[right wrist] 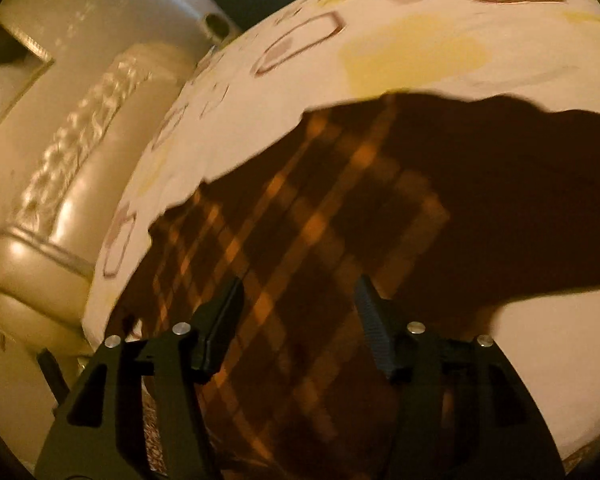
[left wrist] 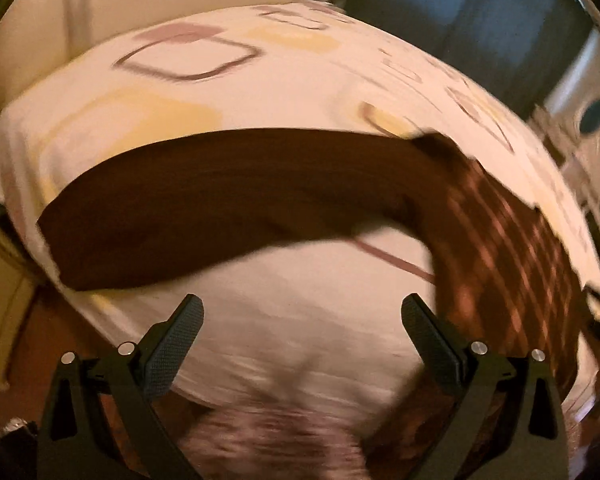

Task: Fold small clothes
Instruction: 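Fold the held sleeve across the sweater body with the right tool, release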

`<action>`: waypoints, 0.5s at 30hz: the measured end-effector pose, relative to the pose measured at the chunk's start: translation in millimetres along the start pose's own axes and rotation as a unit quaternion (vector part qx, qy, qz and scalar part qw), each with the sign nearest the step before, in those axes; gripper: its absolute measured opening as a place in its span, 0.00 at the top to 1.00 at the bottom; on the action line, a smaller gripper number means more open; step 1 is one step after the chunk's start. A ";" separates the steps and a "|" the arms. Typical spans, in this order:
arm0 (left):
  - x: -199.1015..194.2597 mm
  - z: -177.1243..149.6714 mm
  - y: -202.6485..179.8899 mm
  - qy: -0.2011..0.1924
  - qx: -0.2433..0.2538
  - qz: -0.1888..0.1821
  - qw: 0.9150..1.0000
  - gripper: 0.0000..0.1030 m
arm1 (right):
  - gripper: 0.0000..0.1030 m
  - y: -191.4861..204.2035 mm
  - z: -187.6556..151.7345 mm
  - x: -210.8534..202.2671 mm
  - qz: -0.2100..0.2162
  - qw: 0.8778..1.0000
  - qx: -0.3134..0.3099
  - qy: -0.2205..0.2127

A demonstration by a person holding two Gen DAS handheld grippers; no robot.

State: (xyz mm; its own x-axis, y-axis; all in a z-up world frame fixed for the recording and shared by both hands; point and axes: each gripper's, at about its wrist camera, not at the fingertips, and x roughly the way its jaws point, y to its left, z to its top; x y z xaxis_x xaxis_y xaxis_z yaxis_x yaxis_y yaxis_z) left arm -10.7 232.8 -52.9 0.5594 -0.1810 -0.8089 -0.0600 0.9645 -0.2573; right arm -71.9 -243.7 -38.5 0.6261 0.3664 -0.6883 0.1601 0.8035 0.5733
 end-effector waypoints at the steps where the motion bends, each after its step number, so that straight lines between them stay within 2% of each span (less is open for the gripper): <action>1: -2.1 1.8 13.2 -0.003 -0.009 -0.003 1.000 0.04 | 0.41 4.7 -2.6 8.0 -0.003 1.000 -0.010 0.008; 6: -10.9 10.5 106.3 -0.034 -0.066 0.031 0.997 0.04 | 0.40 9.2 -21.4 30.0 -0.020 0.999 -0.012 0.033; 10: -9.2 14.3 190.1 -0.052 -0.152 0.039 0.986 0.04 | 0.34 12.7 -26.4 32.2 -0.028 0.999 -0.027 0.030; 11: -7.9 14.7 202.8 -0.052 -0.164 0.036 0.984 0.04 | 0.31 14.4 -26.9 33.4 -0.031 0.999 -0.030 0.030; 13: -0.2 16.1 231.4 -0.053 -0.194 0.001 0.980 0.04 | 0.27 18.5 -28.3 37.9 -0.036 0.998 -0.033 0.030; 15: 7.0 18.4 244.0 -0.056 -0.204 -0.014 0.977 0.04 | 0.22 23.6 -28.8 42.8 -0.043 0.998 -0.038 0.029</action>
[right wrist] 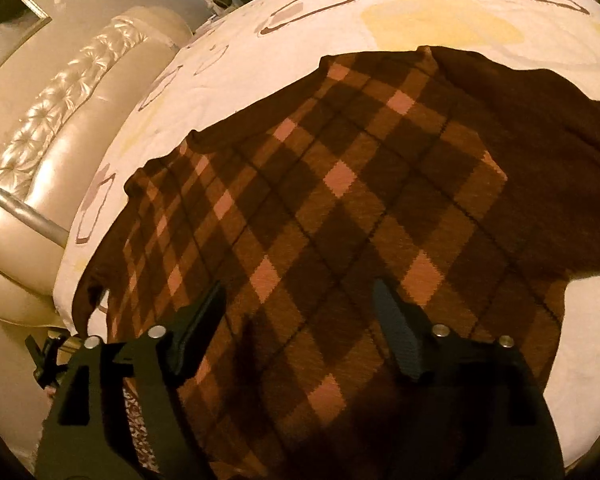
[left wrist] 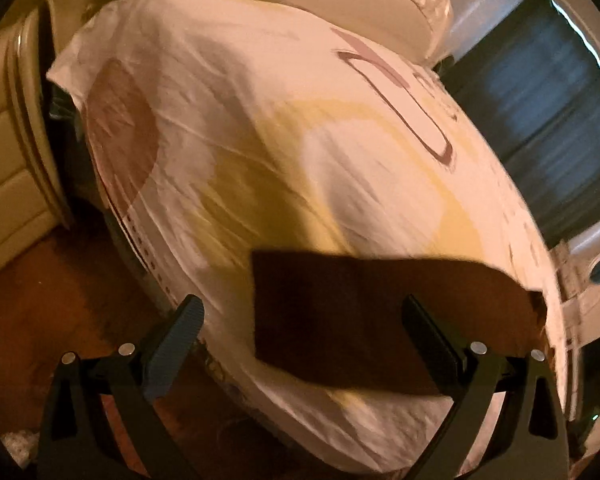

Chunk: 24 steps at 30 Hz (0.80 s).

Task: Fold small clothes
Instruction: 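Fold the held sleeve across the sweater body with the right tool, release, then grasp the other sweater sleeve with the left tool and lift it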

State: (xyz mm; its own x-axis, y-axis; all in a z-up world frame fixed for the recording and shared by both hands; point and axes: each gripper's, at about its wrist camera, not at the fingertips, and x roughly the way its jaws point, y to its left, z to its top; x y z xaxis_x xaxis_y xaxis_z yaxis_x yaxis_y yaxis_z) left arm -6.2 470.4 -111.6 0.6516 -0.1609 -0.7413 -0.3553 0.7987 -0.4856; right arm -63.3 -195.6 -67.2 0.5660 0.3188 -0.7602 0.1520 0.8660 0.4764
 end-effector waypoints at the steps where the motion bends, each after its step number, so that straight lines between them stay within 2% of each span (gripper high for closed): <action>1: 3.6 2.7 4.0 -0.003 0.003 -0.005 1.000 0.04 | 0.21 2.9 -0.6 1.5 -0.005 1.000 -0.003 -0.001; 7: 20.5 11.1 20.0 -0.014 0.007 -0.036 0.999 0.05 | 0.16 11.8 -2.3 5.8 -0.026 1.000 -0.009 -0.005; 12: 23.2 11.6 19.8 -0.028 0.037 -0.071 0.996 0.06 | 0.15 10.8 -2.3 6.7 -0.027 1.000 0.005 -0.008; 13: 24.0 11.4 19.2 -0.029 0.042 -0.081 0.995 0.18 | 0.15 11.1 -1.9 7.4 -0.027 1.000 0.007 -0.009; 14: 25.4 10.0 17.5 -0.027 0.050 -0.094 0.994 0.37 | 0.15 10.7 -2.0 7.2 -0.027 1.000 0.010 -0.010; 17: 27.9 6.9 15.9 -0.029 0.062 -0.106 0.992 0.42 | 0.14 10.6 -2.9 7.3 -0.029 0.999 0.016 -0.016; 24: 28.7 -1.3 31.5 -0.018 0.033 -0.139 0.990 0.42 | 0.15 8.9 -3.4 5.4 -0.025 0.999 0.029 -0.020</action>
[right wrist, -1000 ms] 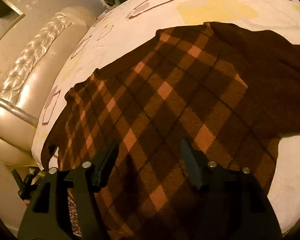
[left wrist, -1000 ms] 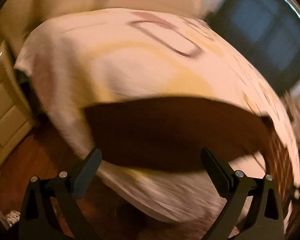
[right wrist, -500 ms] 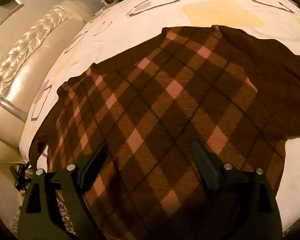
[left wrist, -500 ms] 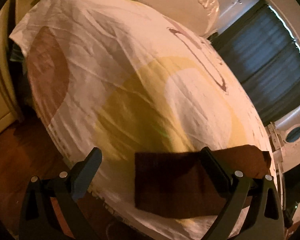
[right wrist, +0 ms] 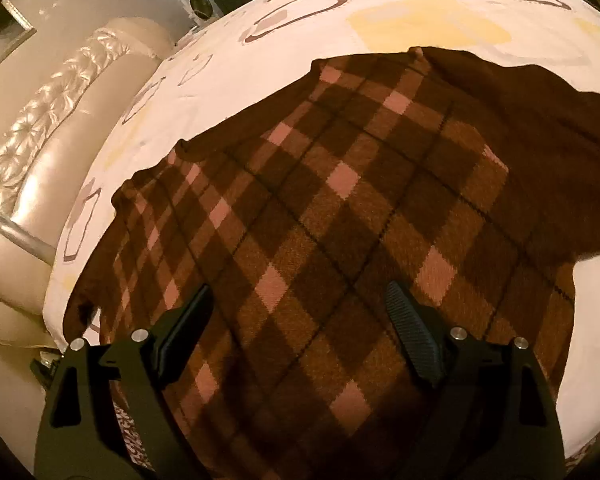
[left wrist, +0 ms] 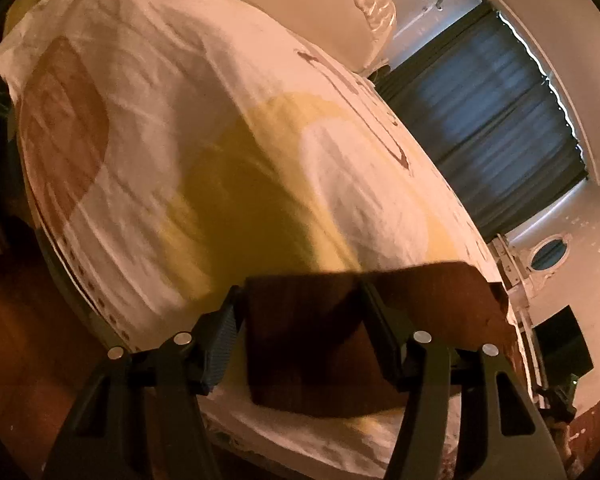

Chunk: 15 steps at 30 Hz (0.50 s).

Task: Fold small clothes
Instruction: 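Grasp the other sweater sleeve with the left tool and lift it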

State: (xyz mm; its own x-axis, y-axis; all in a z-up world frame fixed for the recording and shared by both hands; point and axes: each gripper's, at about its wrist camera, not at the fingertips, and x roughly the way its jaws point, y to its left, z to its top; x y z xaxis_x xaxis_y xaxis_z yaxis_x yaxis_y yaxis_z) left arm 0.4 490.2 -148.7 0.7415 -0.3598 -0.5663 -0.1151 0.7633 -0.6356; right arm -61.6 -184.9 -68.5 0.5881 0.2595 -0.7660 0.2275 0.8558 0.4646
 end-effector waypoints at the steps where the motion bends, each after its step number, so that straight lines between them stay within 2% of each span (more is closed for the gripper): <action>1: -0.9 -1.2 -0.3 0.001 0.003 -0.001 1.000 0.42 | 0.15 -0.3 0.2 -0.3 0.001 1.000 0.002 0.000; 3: -0.6 -2.6 -3.4 0.008 0.011 -0.004 1.000 0.43 | 0.15 -0.8 0.4 -0.4 0.002 1.000 0.004 0.000; 6: -2.2 0.0 -11.1 0.014 0.019 -0.014 1.000 0.68 | 0.15 -0.2 0.5 -0.7 0.000 1.000 0.005 0.000; 8: -5.1 1.4 -16.8 0.022 0.018 -0.004 1.000 0.85 | 0.15 -0.1 0.3 -1.1 0.000 1.000 0.006 -0.001; 12: -17.2 9.4 -28.8 0.039 0.005 -0.006 0.999 0.91 | 0.15 -1.0 0.0 -2.3 0.004 1.000 0.010 -0.002; 13: -24.2 13.0 -34.8 0.040 -0.002 -0.029 0.999 0.91 | 0.15 -1.5 -0.3 -3.1 0.006 1.000 0.013 -0.003; 15: -35.9 19.3 -49.7 0.041 -0.013 -0.047 0.998 0.91 | 0.15 -2.4 -0.6 -4.6 0.010 1.000 0.016 -0.003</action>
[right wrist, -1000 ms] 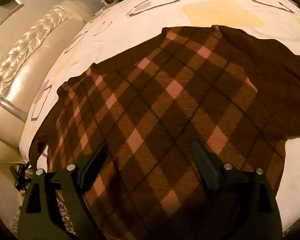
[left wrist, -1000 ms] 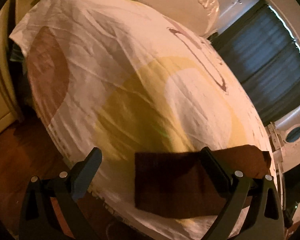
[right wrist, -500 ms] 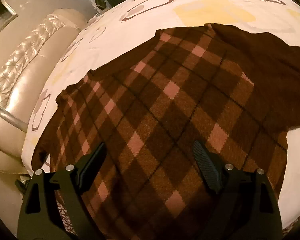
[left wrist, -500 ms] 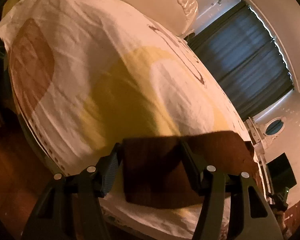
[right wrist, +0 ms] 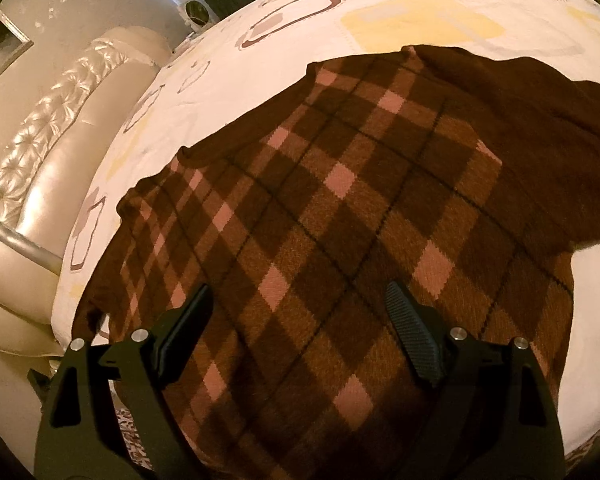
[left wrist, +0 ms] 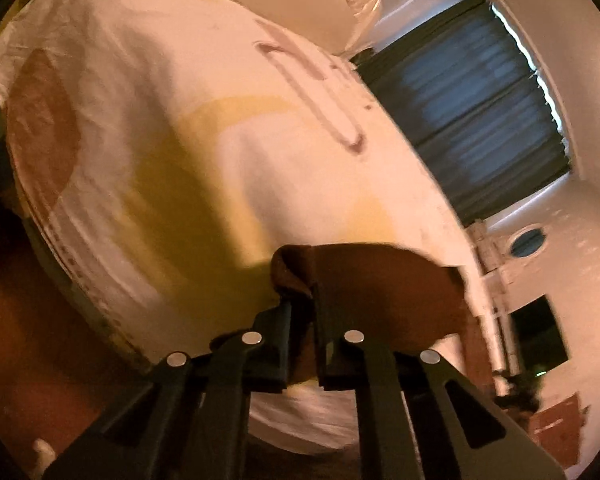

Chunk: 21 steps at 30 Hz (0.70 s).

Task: Fold small clothes
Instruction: 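Grasp the other sweater sleeve with the left tool and lift it, then fold the held sleeve across the sweater body with the left tool, release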

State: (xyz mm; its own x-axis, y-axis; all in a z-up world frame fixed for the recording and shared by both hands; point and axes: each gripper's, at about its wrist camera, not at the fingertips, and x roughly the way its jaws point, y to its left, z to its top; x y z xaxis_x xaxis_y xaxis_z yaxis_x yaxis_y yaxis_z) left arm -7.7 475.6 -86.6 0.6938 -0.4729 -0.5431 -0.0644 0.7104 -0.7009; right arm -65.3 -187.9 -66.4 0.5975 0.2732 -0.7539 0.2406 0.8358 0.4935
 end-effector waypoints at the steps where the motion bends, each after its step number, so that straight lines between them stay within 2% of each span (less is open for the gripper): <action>1: -3.9 1.6 -8.0 0.001 -0.002 -0.006 1.000 0.91 | 0.15 -0.4 -0.2 -1.4 0.003 1.000 0.001 -0.001; 7: -16.2 23.4 -103.9 0.025 0.024 -0.033 0.999 0.91 | 0.15 -2.3 -1.2 -11.4 0.023 1.000 0.012 0.002; 12: -2.1 32.6 -210.6 0.046 0.072 -0.070 0.994 0.91 | 0.15 -0.8 -0.5 -23.5 0.039 0.999 0.007 0.003; 16: 30.4 15.2 -298.8 0.077 0.125 -0.100 0.984 0.91 | 0.15 -1.3 0.2 -35.6 0.046 0.999 -0.009 0.003; 19: 71.7 -13.1 -368.1 0.113 0.160 -0.129 0.972 0.91 | 0.15 -5.9 1.6 -45.3 0.050 0.999 -0.014 0.000; 21: 95.9 -34.0 -396.5 0.136 0.171 -0.141 0.966 0.91 | 0.15 -10.2 2.5 -51.0 0.050 0.999 -0.018 -0.003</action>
State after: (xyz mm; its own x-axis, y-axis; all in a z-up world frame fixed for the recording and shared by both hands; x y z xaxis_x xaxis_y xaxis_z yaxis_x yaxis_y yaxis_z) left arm 59.9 130.8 123.4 0.4314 -0.7598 -0.4864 0.3725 0.6411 -0.6710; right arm -96.3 -211.5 -31.9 0.6210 0.3532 -0.6997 0.1528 0.8210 0.5501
